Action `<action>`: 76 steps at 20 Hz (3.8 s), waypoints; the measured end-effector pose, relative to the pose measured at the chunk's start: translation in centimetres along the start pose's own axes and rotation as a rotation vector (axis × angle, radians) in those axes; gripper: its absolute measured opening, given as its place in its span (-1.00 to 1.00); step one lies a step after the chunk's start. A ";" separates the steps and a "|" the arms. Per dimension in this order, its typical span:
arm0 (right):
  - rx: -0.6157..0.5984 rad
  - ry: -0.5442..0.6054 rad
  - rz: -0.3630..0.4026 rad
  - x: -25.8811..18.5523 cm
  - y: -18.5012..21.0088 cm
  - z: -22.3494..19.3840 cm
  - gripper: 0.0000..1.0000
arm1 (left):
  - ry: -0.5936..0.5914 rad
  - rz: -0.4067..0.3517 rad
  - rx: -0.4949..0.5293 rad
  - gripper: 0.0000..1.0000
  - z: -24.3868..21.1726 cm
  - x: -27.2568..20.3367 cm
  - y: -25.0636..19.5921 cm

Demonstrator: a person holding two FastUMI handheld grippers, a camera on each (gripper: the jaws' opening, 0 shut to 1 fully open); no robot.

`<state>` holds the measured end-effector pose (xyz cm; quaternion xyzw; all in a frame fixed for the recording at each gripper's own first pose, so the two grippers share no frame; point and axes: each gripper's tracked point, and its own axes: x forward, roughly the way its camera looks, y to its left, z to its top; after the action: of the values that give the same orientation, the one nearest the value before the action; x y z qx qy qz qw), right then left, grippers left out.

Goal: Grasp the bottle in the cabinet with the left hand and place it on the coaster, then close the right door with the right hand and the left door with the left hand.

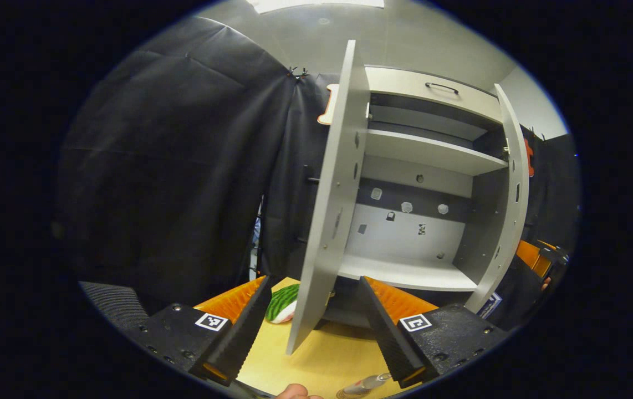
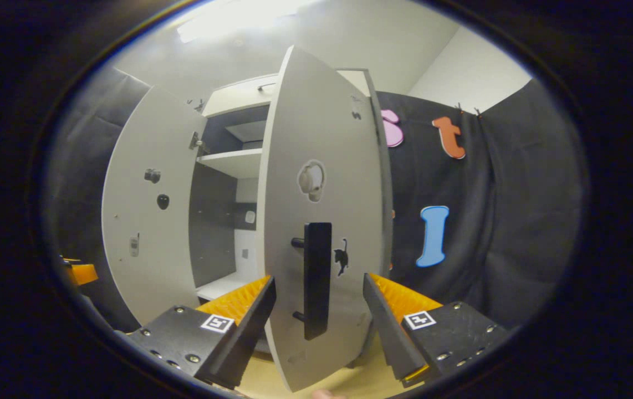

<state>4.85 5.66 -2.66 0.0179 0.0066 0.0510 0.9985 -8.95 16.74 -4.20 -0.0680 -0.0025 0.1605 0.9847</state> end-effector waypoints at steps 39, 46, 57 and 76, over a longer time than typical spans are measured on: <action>-0.017 0.020 0.095 0.2 6.9 -2.0 0.92 | 0.107 0.158 -0.004 0.94 -3.2 6.6 8.5; -0.024 0.029 0.053 0.3 5.5 -2.5 0.92 | 0.133 0.109 0.009 0.94 -4.3 8.4 6.9; -0.013 0.031 0.018 0.6 3.3 -2.9 0.92 | 0.122 0.066 0.075 0.79 -4.7 9.1 5.6; -0.001 0.038 0.018 -0.7 3.3 -3.1 0.92 | 0.144 -0.359 0.131 0.83 -7.0 8.4 -8.4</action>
<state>3.74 8.93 -5.66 0.0164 0.0254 0.0603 0.9977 1.86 10.60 -10.19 -0.0137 0.0660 -0.0229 0.9975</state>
